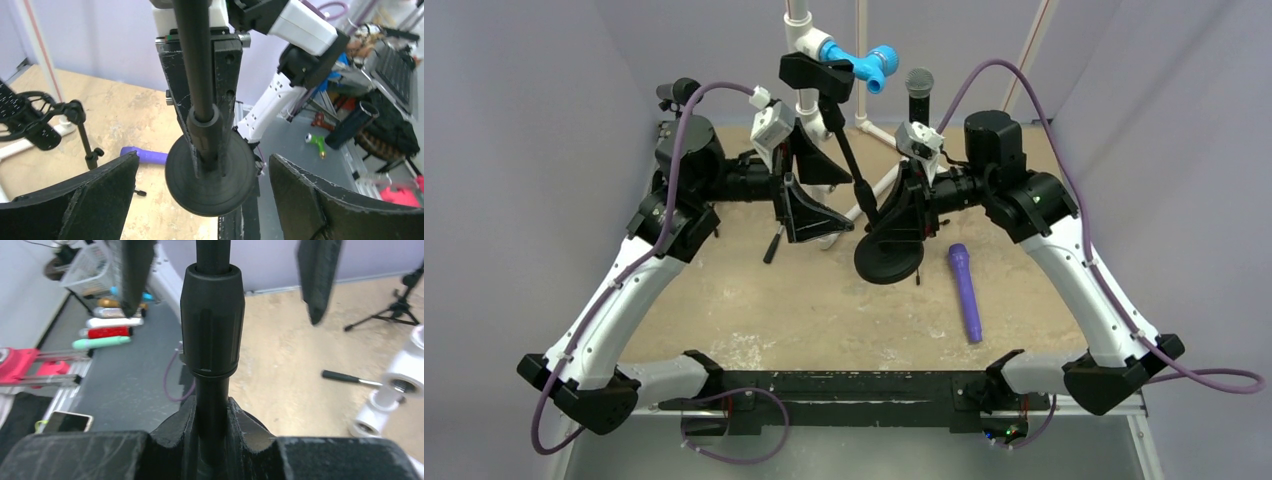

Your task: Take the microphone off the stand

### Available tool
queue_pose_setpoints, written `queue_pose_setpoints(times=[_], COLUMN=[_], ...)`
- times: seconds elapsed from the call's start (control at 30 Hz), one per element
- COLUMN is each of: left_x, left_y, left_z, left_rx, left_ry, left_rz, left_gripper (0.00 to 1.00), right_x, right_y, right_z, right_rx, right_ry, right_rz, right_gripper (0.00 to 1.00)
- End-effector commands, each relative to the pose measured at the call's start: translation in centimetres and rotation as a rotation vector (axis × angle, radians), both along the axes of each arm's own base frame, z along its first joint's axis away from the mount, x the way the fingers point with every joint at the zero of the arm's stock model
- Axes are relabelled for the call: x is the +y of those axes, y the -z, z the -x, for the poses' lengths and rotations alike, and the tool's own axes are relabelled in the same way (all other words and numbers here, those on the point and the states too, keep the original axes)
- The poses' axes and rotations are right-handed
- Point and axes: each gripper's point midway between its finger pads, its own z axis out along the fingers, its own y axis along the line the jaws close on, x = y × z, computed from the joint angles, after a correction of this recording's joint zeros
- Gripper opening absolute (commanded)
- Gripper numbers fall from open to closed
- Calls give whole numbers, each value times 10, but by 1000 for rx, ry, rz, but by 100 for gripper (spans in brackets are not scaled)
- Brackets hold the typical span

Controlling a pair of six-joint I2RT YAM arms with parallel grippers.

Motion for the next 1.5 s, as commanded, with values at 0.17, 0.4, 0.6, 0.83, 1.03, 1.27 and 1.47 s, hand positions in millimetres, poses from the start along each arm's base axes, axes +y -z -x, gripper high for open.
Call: queue_pose_setpoints(times=[0.17,0.4,0.6,0.83,1.03,1.27,1.47], left_x=[-12,-16,-20,-25,-12,0,7], left_y=[-16,-14,-14,-12,-15,-25,-35], left_z=[15,24,27,-2,-46,-37,-12], left_rx=[-228,-202,-177,18,391,393,94], left_ry=[252,310,323,95,-219,-229,-116], left_rz=[45,56,74,76,133,149,107], left_gripper=[83,50,14,0,0,29,99], right_x=[7,11,15,16,11,10,11], right_y=[-19,-16,-9,-2,-6,-3,-7], right_z=[47,43,33,-1,-31,-37,-15], right_rx=[65,72,62,-30,-137,-166,-132], right_ry=[-240,-239,-191,10,160,174,67], right_rz=[-103,-96,-77,-9,48,65,26], right_gripper=[0,0,0,0,0,0,0])
